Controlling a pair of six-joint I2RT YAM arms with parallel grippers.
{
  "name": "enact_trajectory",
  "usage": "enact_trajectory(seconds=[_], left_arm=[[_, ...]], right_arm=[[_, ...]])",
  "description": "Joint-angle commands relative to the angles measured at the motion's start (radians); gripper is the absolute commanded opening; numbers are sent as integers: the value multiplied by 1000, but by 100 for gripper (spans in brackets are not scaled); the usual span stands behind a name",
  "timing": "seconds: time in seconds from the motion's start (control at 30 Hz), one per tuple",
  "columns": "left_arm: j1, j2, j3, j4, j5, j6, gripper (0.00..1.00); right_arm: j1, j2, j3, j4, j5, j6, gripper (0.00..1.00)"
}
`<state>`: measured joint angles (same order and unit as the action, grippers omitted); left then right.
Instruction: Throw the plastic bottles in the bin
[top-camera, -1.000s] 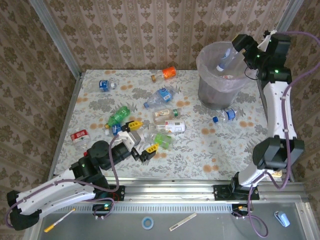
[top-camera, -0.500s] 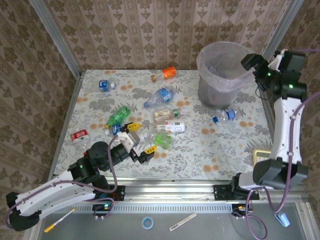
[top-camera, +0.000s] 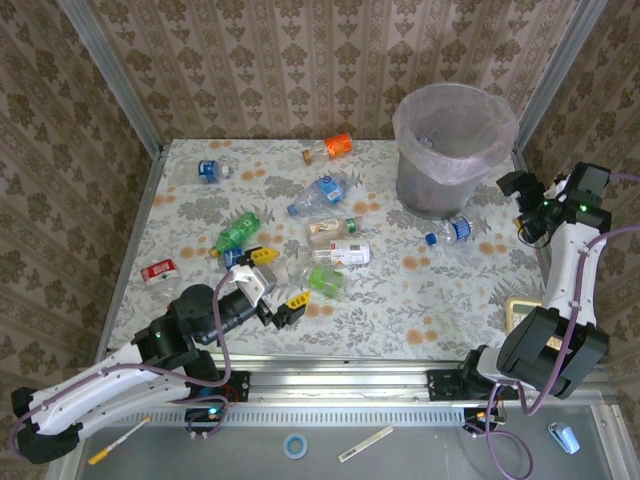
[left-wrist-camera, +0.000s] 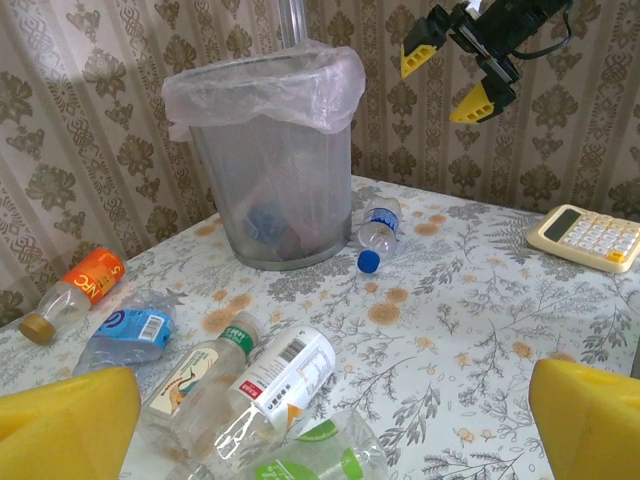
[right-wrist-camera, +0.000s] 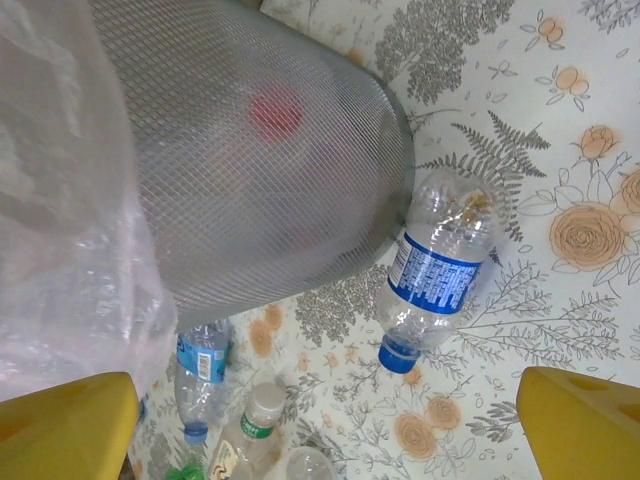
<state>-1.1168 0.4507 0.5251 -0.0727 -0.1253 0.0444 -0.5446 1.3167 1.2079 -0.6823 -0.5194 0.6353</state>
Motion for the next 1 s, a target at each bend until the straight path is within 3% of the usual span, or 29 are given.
enact_trajectory(seconds=[0.0, 0.5, 0.97], left_arm=[[1, -9, 24, -11, -19, -29, 100], [-5, -25, 21, -45, -29, -44, 100], [-11, -33, 24, -68, -49, -54, 100]], right_arm=[[-3, 23, -49, 50, -40, 16, 96], [10, 183, -234, 255, -73, 102, 86], [104, 338, -209, 336, -19, 156, 84]])
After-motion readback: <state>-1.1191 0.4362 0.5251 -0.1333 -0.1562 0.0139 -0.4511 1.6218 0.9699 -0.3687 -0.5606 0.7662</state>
